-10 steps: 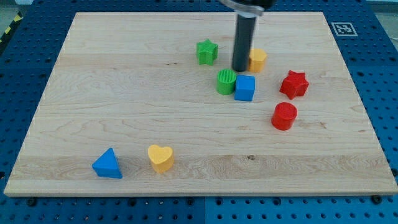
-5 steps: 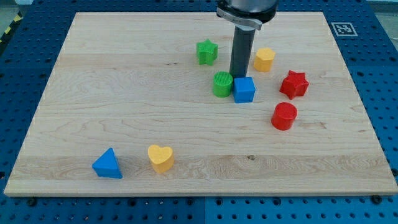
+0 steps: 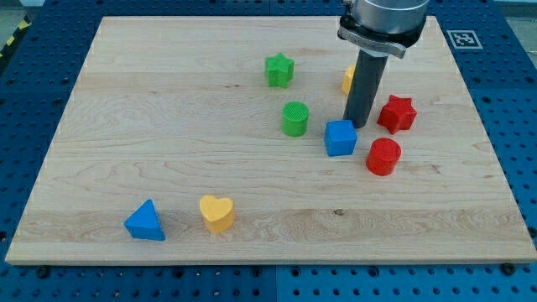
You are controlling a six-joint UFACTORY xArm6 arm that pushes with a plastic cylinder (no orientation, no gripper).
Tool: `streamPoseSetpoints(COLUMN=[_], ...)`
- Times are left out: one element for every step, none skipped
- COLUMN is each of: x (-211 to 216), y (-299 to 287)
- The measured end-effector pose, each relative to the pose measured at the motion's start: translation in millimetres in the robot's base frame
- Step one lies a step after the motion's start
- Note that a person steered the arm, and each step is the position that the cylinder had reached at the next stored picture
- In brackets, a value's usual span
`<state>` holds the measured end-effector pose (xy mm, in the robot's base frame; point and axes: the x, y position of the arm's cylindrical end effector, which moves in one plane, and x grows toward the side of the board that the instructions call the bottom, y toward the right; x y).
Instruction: Keep the blue cube to the right of the yellow heart
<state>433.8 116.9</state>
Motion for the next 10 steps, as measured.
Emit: streamPoseSetpoints(x=[9, 21, 27, 29, 47, 56, 53, 53, 60, 61], y=[0, 0, -1, -10, -24, -36, -55, -79, -99, -121])
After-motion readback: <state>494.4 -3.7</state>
